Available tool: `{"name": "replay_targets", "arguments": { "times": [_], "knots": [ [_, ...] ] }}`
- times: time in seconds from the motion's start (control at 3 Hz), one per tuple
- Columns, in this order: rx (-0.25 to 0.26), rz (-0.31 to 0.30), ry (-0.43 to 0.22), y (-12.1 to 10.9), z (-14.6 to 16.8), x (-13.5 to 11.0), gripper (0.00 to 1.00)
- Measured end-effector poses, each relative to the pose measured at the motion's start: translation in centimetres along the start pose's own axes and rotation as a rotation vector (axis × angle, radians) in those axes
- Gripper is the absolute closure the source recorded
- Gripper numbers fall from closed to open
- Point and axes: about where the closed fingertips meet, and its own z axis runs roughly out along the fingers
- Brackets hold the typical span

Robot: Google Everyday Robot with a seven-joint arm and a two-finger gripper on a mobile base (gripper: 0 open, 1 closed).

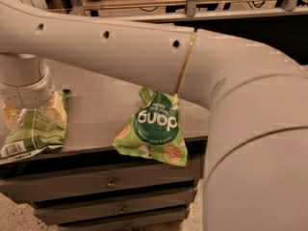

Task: Pick green jalapeno chip bag

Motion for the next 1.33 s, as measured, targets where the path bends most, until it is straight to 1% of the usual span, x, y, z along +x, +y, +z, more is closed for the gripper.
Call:
{"name": "replay_targets", "arguments": {
  "times": [0.33, 0.67, 1.33],
  "knots": [
    [-0.037, -0.028, 0.028, -0.51, 0.85, -0.70, 0.63],
    [-0.037, -0.028, 0.028, -0.58, 0.52, -0.67, 0.63],
    [-0.037, -0.028, 0.028, -0.64, 0.22, -0.65, 0.97]
  ]
}}
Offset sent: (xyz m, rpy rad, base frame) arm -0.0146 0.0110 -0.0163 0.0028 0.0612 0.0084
